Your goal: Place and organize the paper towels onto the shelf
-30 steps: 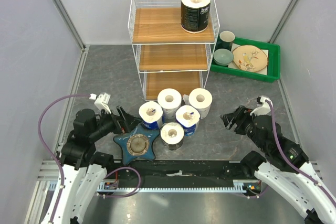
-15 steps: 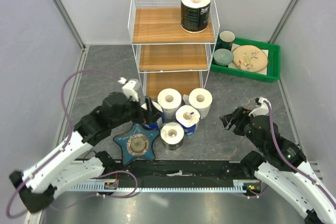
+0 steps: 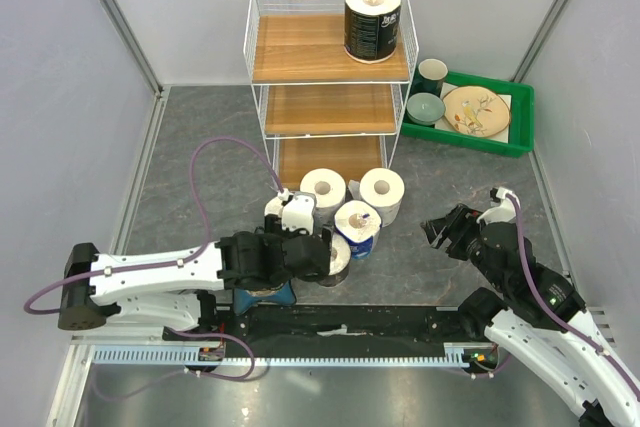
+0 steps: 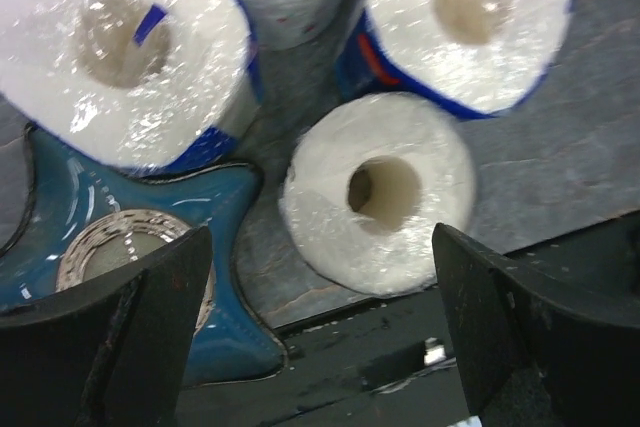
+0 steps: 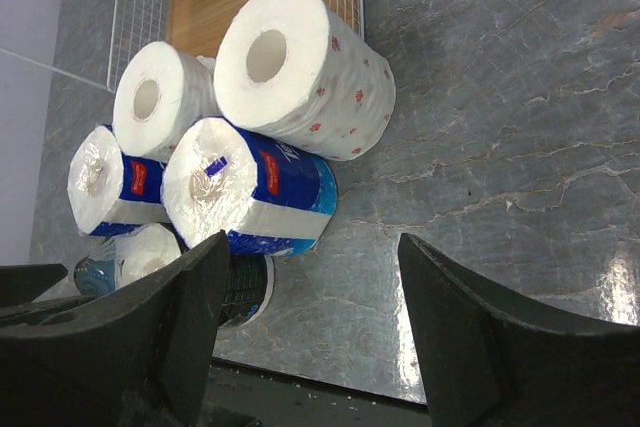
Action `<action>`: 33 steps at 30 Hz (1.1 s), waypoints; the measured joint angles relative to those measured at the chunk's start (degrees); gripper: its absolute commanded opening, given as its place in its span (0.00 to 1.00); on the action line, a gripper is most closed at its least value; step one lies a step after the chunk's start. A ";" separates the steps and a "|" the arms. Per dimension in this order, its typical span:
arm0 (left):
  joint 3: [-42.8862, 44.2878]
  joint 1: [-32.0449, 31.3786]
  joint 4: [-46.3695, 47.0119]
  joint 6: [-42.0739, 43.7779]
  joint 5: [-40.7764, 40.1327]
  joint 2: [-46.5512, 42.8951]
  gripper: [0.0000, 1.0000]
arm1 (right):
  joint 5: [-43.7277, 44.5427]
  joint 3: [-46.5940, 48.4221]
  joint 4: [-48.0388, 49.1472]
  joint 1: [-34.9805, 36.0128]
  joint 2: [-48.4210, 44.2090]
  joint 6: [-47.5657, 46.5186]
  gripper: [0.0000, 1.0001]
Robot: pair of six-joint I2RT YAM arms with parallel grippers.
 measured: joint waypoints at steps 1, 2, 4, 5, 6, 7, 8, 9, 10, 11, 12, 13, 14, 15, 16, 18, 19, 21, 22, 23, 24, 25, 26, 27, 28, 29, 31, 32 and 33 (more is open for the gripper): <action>0.00 -0.20 -1.33 -1.31 -0.90 0.85 0.94 | 0.09 0.00 0.00 0.00 0.00 0.00 0.77; 0.00 -0.35 -2.34 -2.40 -1.77 1.27 0.94 | 0.13 0.00 -0.02 0.00 0.00 0.00 0.77; 0.00 -0.35 -3.72 -4.42 -3.17 1.40 0.92 | 0.24 0.00 0.00 0.00 -0.02 0.00 0.77; 0.00 -0.35 -4.09 -5.31 -3.63 1.38 0.91 | 0.26 0.00 0.00 0.00 -0.02 0.00 0.77; -0.15 -0.35 -4.20 -6.29 -4.09 1.38 0.91 | 0.24 0.00 0.00 0.00 -0.04 0.02 0.77; -0.50 -0.35 -4.24 -7.26 -4.52 1.29 0.89 | 0.24 -0.07 0.00 0.00 -0.07 0.02 0.77; -0.96 -0.35 -4.31 -8.07 -4.76 1.18 0.88 | 0.24 -0.13 0.00 0.00 -0.11 0.02 0.77; -1.57 -0.35 -4.22 -8.72 -4.90 1.05 0.86 | 0.24 -0.20 0.02 0.00 -0.15 0.02 0.77; -2.12 -0.35 -4.13 -9.07 -4.90 0.92 0.84 | 0.24 -0.26 -0.04 0.00 -0.24 0.02 0.77; -2.82 -0.35 -4.04 -9.35 -4.87 0.74 0.84 | 0.24 -0.31 -0.07 0.00 -0.35 0.02 0.77; -3.43 -0.35 -3.89 -9.53 -4.87 0.59 0.83 | 0.24 -0.31 -0.11 0.00 -0.39 0.02 0.77; -3.93 -0.35 -3.74 -9.57 -4.79 0.50 0.83 | 0.24 -0.31 -0.13 0.00 -0.42 0.02 0.77; -4.24 -0.35 -3.50 -9.60 -4.70 0.48 0.83 | 0.24 -0.31 -0.15 0.00 -0.42 0.02 0.77; -4.44 -0.35 -3.28 -9.60 -4.63 0.52 0.83 | 0.24 -0.31 -0.17 0.00 -0.42 0.02 0.77; -4.55 -0.35 -2.95 -9.62 -4.61 0.59 0.83 | 0.24 -0.31 -0.17 0.00 -0.42 0.02 0.77; -4.59 -0.35 -1.90 -9.64 -4.57 1.16 0.83 | 0.24 -0.31 -0.28 0.00 -0.44 0.02 0.77; -4.68 -0.35 -1.31 -9.64 -4.50 1.57 0.83 | 0.24 -0.31 -0.39 0.00 -0.50 0.02 0.77; -4.94 -0.35 -0.09 -9.62 -4.37 2.47 0.83 | 0.26 -0.31 -0.46 0.00 -0.68 0.02 0.77; -5.05 -0.35 0.52 -9.60 -4.33 2.86 0.83 | 0.26 -0.31 -0.55 0.00 -0.74 0.02 0.77; -5.16 -0.35 1.27 -9.55 -4.24 3.19 0.83 | 0.26 -0.31 -0.63 0.00 -0.79 0.02 0.78; -5.16 -0.35 1.84 -9.53 -4.22 3.54 0.83 | 0.28 -0.31 -0.85 0.00 -0.79 0.02 0.78; -5.16 -0.35 2.58 -9.49 -4.22 3.89 0.83 | 0.28 -0.31 -1.01 0.00 -0.79 0.00 0.78; -5.16 -0.35 3.28 -9.44 -4.24 4.39 0.83 | 0.31 -0.31 -1.20 0.00 -0.79 0.00 0.77; -5.16 -0.35 3.80 -9.40 -4.22 4.90 0.83 | 0.31 -0.31 -1.29 0.00 -0.79 0.00 0.78; -5.14 -0.35 4.22 -9.29 -4.22 5.64 0.83 | 0.31 -0.31 -1.38 0.00 -0.79 0.00 0.78; -5.14 -0.35 4.50 -9.22 -4.20 6.40 0.83 | 0.31 -0.31 -1.46 0.00 -0.79 0.00 0.78; -5.14 -0.33 5.22 -9.03 -4.13 8.44 0.82 | 0.31 -0.31 -1.68 0.00 -0.79 0.00 0.79; -5.14 -0.33 5.40 -8.96 -4.09 9.27 0.81 | 0.35 -0.31 -1.75 0.00 -0.79 0.00 0.78; -5.14 -0.35 5.55 -8.87 -4.09 10.01 0.80 | 0.37 -0.31 -1.79 0.00 -0.79 0.00 0.78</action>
